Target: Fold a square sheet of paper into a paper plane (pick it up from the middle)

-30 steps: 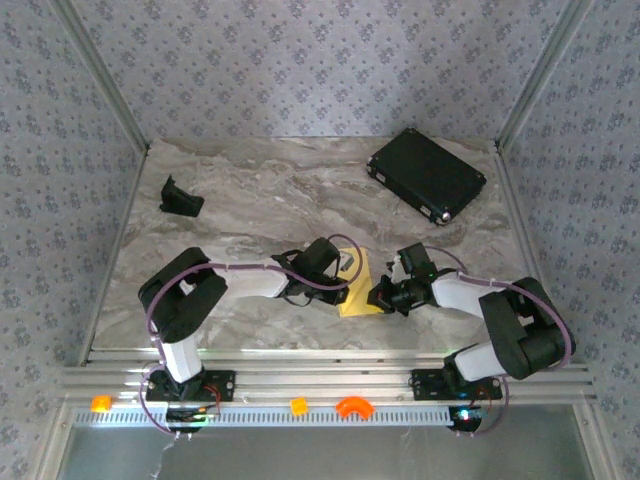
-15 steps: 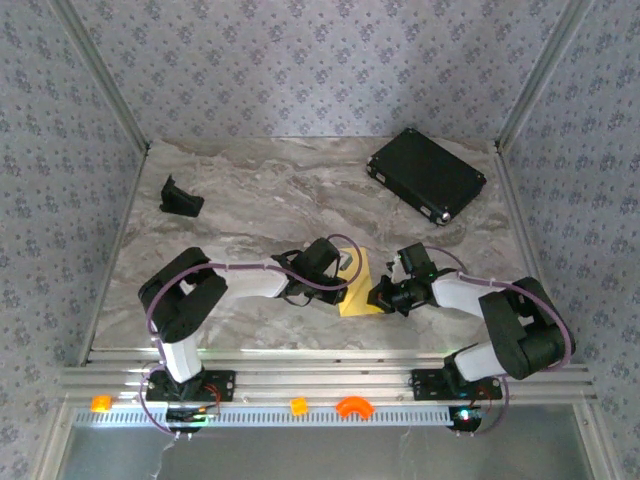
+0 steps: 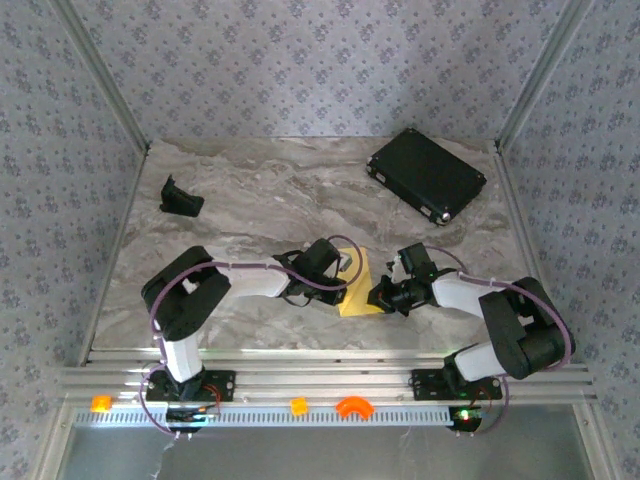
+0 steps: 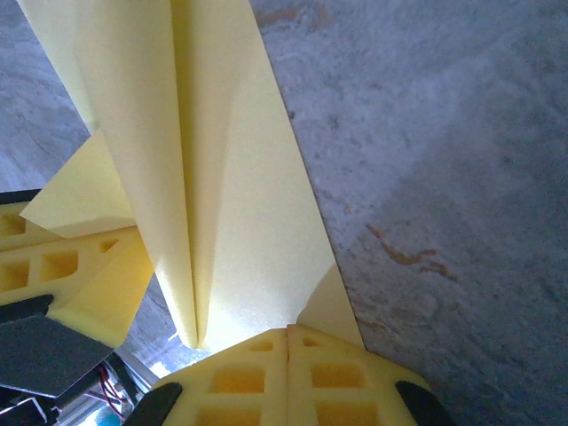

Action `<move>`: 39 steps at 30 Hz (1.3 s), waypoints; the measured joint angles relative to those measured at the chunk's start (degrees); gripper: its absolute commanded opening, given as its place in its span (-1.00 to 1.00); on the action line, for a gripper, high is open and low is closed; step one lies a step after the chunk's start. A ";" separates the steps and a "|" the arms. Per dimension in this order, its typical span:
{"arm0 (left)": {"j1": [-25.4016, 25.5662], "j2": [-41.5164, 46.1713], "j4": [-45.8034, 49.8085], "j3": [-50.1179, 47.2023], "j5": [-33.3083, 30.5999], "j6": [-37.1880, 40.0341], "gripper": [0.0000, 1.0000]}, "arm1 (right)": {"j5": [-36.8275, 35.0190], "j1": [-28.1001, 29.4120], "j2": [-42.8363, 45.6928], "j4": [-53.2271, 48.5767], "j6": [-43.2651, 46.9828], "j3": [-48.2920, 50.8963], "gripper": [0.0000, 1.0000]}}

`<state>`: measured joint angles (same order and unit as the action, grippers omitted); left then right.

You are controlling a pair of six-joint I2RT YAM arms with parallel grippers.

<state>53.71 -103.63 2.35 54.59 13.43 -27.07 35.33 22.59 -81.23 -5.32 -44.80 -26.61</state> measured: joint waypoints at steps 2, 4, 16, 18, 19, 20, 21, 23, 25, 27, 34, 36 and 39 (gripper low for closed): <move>0.00 0.00 0.00 0.00 0.02 0.02 -0.80 | 0.02 -0.13 0.00 -0.02 0.17 0.00 -1.00; 0.00 0.00 -0.02 0.00 0.02 0.02 -0.80 | 0.04 -0.24 0.00 -0.04 0.28 0.00 -1.00; 0.00 0.02 -0.94 0.00 0.50 0.22 -0.78 | 0.28 -0.94 0.00 -0.28 0.39 0.00 -1.00; 0.00 0.02 -1.11 0.00 0.66 0.24 -0.78 | 0.37 -1.03 0.00 -0.28 0.52 0.00 -1.00; 0.00 0.02 -1.11 0.00 0.72 0.24 -0.78 | 0.42 -1.09 0.00 -0.31 0.52 0.00 -1.00; 0.00 0.02 -1.11 0.00 0.74 0.24 -0.78 | 0.42 -1.16 0.00 -0.35 0.55 0.00 -1.00; 0.00 0.02 -1.14 0.00 0.83 0.24 -0.78 | 0.44 -1.20 0.00 -0.37 0.55 0.00 -1.00; 0.00 0.02 -1.11 0.00 0.92 0.24 -0.78 | 0.42 -1.20 0.00 -0.39 0.70 0.00 -1.00; 0.00 0.02 -1.14 0.00 0.92 0.24 -0.78 | 0.44 -1.25 0.00 -0.39 0.70 0.00 -1.00; 0.00 0.02 -1.14 0.00 0.92 0.24 -0.78 | 0.44 -1.25 0.00 -0.42 0.72 0.00 -1.00; 0.00 0.02 -1.25 0.09 0.92 0.24 -0.77 | 0.44 -1.25 0.00 -0.42 0.72 0.00 -1.00; 0.00 0.02 -1.36 0.11 0.92 0.46 -0.78 | 0.44 -1.25 0.00 -0.42 0.72 0.00 -1.00; -0.09 0.00 -1.29 0.11 0.92 0.66 -0.78 | 0.44 -1.25 0.00 -0.42 0.72 0.00 -1.00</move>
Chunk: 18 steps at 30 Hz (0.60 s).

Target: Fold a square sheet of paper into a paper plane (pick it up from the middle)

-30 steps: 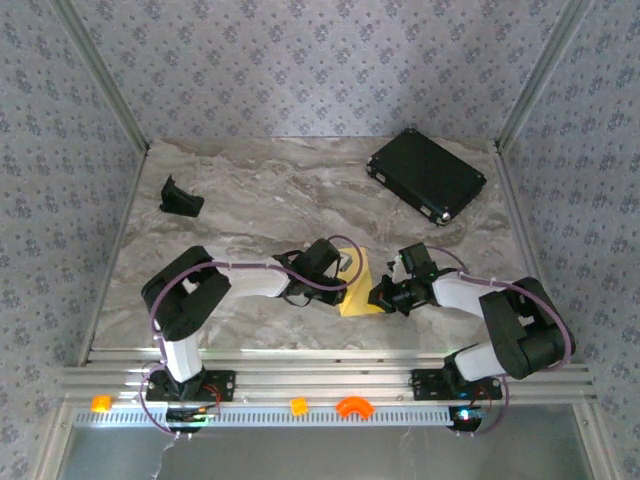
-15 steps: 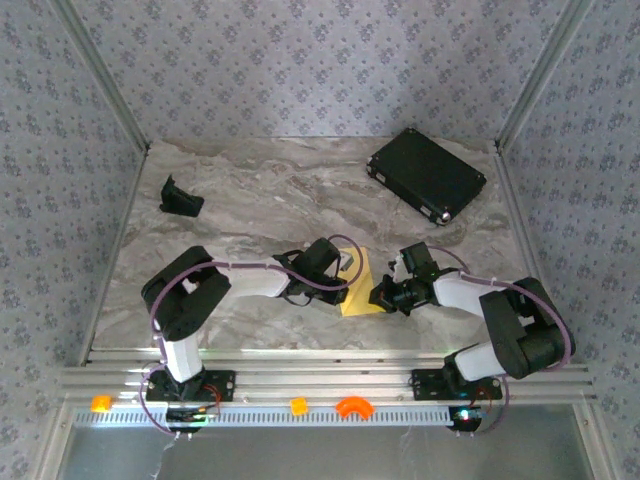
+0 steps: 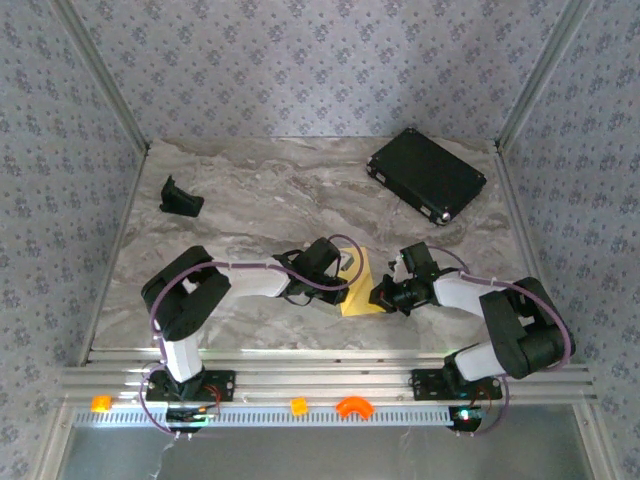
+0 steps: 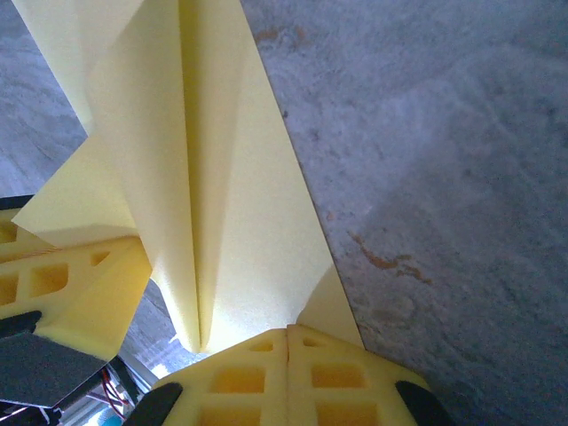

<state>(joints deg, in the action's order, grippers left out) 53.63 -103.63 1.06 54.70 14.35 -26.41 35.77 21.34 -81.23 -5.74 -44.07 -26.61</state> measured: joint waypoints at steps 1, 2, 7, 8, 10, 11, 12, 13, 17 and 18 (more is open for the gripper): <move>0.00 0.00 0.00 0.04 0.02 0.00 -0.78 | 0.00 0.00 0.00 0.00 0.00 0.00 -1.00; 0.00 -0.04 0.04 0.11 0.02 0.02 -0.78 | 0.00 0.00 0.00 0.00 0.00 0.00 -1.00; 0.00 -1.33 0.24 0.98 0.00 0.07 -0.77 | 0.02 0.00 0.00 -0.02 0.00 0.00 -1.00; -0.02 -1.51 0.22 1.14 0.07 0.22 -0.78 | 0.00 0.00 0.00 -0.02 0.00 0.00 -1.00; -0.07 -1.60 0.26 1.40 0.20 0.33 -0.78 | 0.02 -0.07 0.00 -0.04 0.00 0.00 -0.99; -0.07 -1.64 0.26 1.44 0.20 0.39 -0.78 | 0.02 -0.11 0.00 -0.04 0.00 0.00 -0.99; -0.07 -1.64 0.31 1.44 0.20 0.39 -0.78 | 0.02 -0.11 0.00 -0.04 0.00 0.02 -0.99; -0.07 -1.64 0.31 1.44 0.17 0.39 -0.78 | 0.02 -0.11 0.00 -0.04 0.00 0.00 -0.99; -0.07 -1.64 0.31 1.44 0.15 0.37 -0.78 | 0.02 -0.11 0.00 -0.04 0.00 0.00 -0.99; -0.07 -1.64 0.33 1.44 0.15 0.37 -0.78 | 0.02 -0.11 0.00 -0.04 0.00 0.00 -0.99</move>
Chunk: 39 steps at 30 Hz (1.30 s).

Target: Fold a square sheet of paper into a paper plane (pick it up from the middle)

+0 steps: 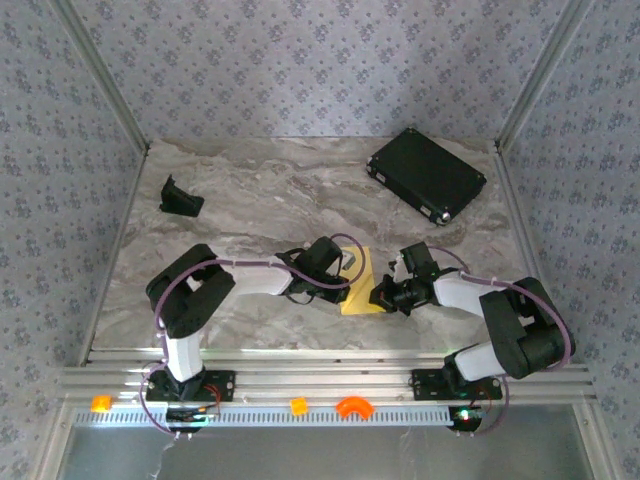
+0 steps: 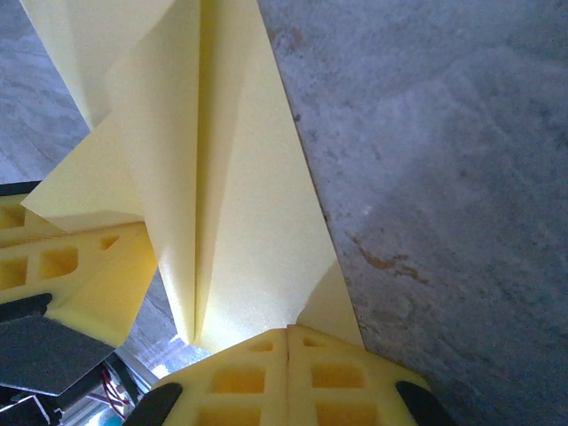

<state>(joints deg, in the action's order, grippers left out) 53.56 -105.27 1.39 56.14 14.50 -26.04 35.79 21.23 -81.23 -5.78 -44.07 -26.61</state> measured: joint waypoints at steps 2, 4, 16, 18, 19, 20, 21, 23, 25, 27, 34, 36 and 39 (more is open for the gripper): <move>0.00 0.00 0.00 0.00 0.00 0.02 -0.78 | 0.02 0.00 0.00 0.00 0.00 0.00 -0.98; 0.00 0.00 0.02 0.00 0.00 0.02 -0.79 | 0.11 0.00 0.02 0.02 -0.02 0.00 -0.96; 0.00 -0.07 -0.59 -0.28 0.04 -0.17 -0.83 | 0.50 -0.26 3.67 5.07 -4.63 -0.04 -1.00; 0.00 -0.07 -0.83 -0.37 0.07 -0.17 -0.83 | 0.98 -0.09 3.08 6.82 -5.92 -0.37 -1.00; 0.00 -0.07 -0.85 -0.37 0.07 -0.17 -0.83 | 1.09 0.09 2.54 7.52 -6.36 -0.70 -1.00; 0.00 -0.07 -0.87 -0.39 0.07 -0.17 -0.83 | 1.09 0.46 1.70 8.48 -6.97 -1.20 -1.00; 0.00 -0.07 -0.92 -0.39 0.07 -0.17 -0.84 | 1.09 0.96 0.74 9.55 -7.61 -1.77 -1.00; 0.00 -0.07 -0.96 -0.39 0.04 -0.17 -0.84 | 1.07 1.95 -1.07 11.37 -8.57 -2.75 -1.00; 0.00 -0.07 -1.05 -0.44 0.04 -0.17 -0.84 | 1.07 2.82 -2.75 12.92 -9.38 -3.56 -1.00; 0.00 -0.07 -1.07 -0.46 0.07 -0.17 -0.84 | 1.05 3.37 -4.39 13.92 -9.77 -4.35 -1.00; 0.00 -0.07 -1.16 -0.48 0.07 -0.17 -0.85 | 0.13 3.39 -8.11 16.96 -10.69 -3.41 -1.00; 0.00 -0.07 -1.18 -0.48 0.07 -0.15 -0.85 | 0.07 3.15 -9.03 18.27 -10.82 -2.21 -1.00; 0.00 -0.07 -1.22 -0.48 0.04 -0.15 -0.85 | 0.66 2.71 -9.05 20.37 -11.04 -1.25 -1.00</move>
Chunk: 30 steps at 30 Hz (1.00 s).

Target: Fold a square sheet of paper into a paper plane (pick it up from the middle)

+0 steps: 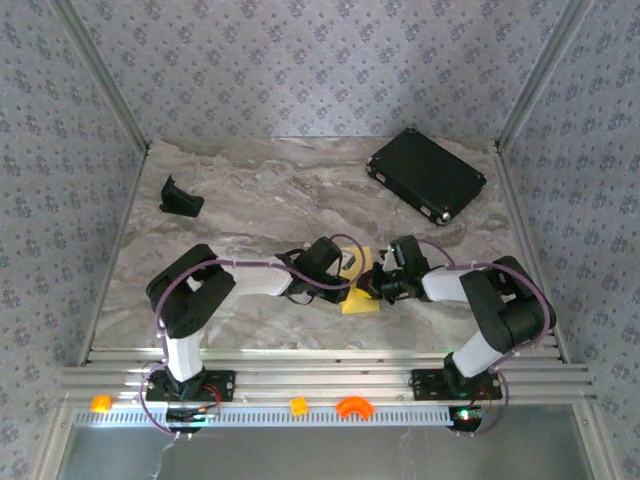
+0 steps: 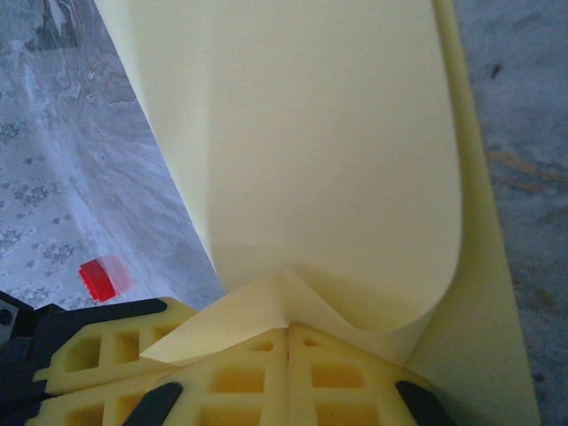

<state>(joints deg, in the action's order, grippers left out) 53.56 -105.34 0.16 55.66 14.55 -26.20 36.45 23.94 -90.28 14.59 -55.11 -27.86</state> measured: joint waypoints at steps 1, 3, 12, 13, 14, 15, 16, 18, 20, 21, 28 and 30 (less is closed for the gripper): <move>0.00 0.00 0.00 0.00 0.00 0.00 -0.85 | 0.00 -0.07 0.11 0.20 0.00 0.11 -1.00; 0.00 0.00 0.00 0.00 0.00 0.00 -0.85 | -0.04 -0.22 0.52 0.17 -0.02 0.24 -1.00; 0.00 -0.09 0.04 0.00 0.02 0.15 -0.85 | -0.31 -3.54 4.13 -3.15 0.85 -1.18 -1.00; 0.00 -0.09 0.04 0.00 0.02 0.17 -0.86 | -0.35 -4.02 3.98 -3.21 1.09 -1.22 -1.00; 0.00 -0.09 0.04 0.00 0.02 0.17 -0.85 | -0.55 -4.39 3.72 -3.23 1.20 -1.22 -1.00; 0.00 -0.09 0.04 0.00 0.02 0.17 -0.85 | -0.79 -4.76 3.15 -3.26 1.46 -1.22 -1.00; 0.00 -0.11 0.04 0.00 0.02 0.17 -0.86 | -1.01 -5.14 2.38 -3.26 1.62 -1.20 -1.00; 0.00 -0.11 0.04 0.00 0.02 0.17 -0.86 | -1.20 -5.90 0.92 -3.26 1.88 -0.96 -1.00; 0.00 -0.11 0.00 0.00 0.02 0.20 -0.86 | -0.52 -6.69 0.50 -2.78 2.01 -0.61 -1.00; 0.00 -0.11 -0.02 0.00 0.00 0.17 -0.86 | -0.22 -6.95 0.50 -2.78 2.08 -0.52 -1.00; 0.00 -0.13 -0.02 0.00 0.02 0.20 -0.86 | -0.24 -9.33 3.04 -7.41 4.00 -1.31 -1.00; 0.00 -0.13 -0.02 0.00 0.04 0.20 -0.86 | -0.15 -9.40 4.48 -8.22 4.28 -2.21 -1.00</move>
<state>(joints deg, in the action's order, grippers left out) 53.56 -105.47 0.14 55.66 14.59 -26.00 36.29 14.55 -85.80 6.37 -50.83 -30.06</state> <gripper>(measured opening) 0.072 0.057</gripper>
